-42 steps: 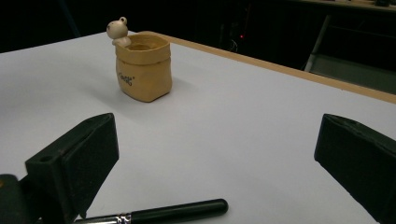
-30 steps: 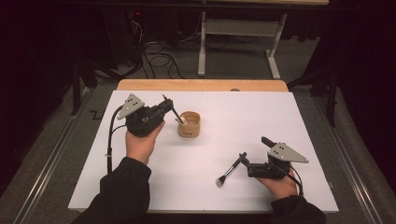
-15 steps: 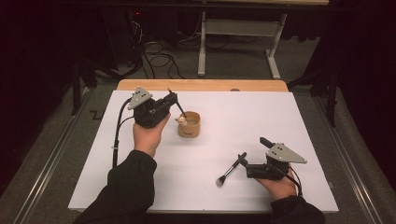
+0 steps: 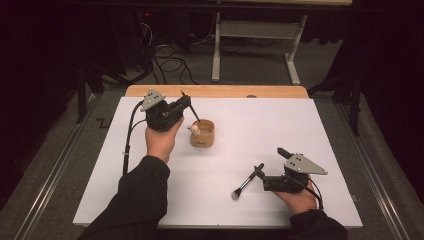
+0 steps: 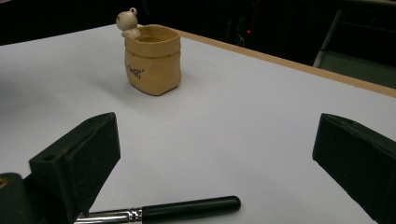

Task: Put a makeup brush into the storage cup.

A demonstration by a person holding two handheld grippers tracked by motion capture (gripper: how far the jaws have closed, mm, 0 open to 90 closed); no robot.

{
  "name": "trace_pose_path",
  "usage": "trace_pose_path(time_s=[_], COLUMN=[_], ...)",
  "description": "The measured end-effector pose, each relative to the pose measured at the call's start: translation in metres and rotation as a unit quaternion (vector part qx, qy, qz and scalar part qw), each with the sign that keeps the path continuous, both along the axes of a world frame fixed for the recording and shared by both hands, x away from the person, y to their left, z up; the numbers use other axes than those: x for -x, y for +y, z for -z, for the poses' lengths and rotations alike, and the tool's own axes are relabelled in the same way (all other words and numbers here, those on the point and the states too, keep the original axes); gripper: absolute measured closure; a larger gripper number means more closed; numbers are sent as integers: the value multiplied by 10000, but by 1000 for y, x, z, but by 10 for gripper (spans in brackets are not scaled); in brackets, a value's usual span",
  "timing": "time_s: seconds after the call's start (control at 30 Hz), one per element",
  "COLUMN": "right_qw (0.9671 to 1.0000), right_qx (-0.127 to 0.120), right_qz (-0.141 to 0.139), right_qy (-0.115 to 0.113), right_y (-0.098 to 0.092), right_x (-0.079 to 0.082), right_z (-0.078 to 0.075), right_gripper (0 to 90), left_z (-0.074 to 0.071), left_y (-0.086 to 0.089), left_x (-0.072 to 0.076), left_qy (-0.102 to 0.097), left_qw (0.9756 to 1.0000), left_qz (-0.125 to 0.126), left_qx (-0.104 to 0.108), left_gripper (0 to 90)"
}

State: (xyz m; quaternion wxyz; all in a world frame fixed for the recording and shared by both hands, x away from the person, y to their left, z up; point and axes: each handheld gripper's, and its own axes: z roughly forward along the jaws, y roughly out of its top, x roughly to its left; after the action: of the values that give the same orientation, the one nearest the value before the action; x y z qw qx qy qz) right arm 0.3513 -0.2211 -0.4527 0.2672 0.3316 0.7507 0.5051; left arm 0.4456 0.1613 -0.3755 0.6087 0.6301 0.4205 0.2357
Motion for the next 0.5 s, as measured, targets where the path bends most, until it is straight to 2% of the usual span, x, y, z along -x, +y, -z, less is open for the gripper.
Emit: trace_pose_path(time_s=[0.5], right_qw=[10000], right_qx=[-54], right_qz=[-62], right_qy=[-13], right_y=[0], right_x=[0], right_z=[0], right_gripper=[3], left_z=[10], left_y=[-3], left_x=[-5], left_qy=[76], left_qw=[9998], left_qz=[-66], left_qx=[-185], left_gripper=[837])
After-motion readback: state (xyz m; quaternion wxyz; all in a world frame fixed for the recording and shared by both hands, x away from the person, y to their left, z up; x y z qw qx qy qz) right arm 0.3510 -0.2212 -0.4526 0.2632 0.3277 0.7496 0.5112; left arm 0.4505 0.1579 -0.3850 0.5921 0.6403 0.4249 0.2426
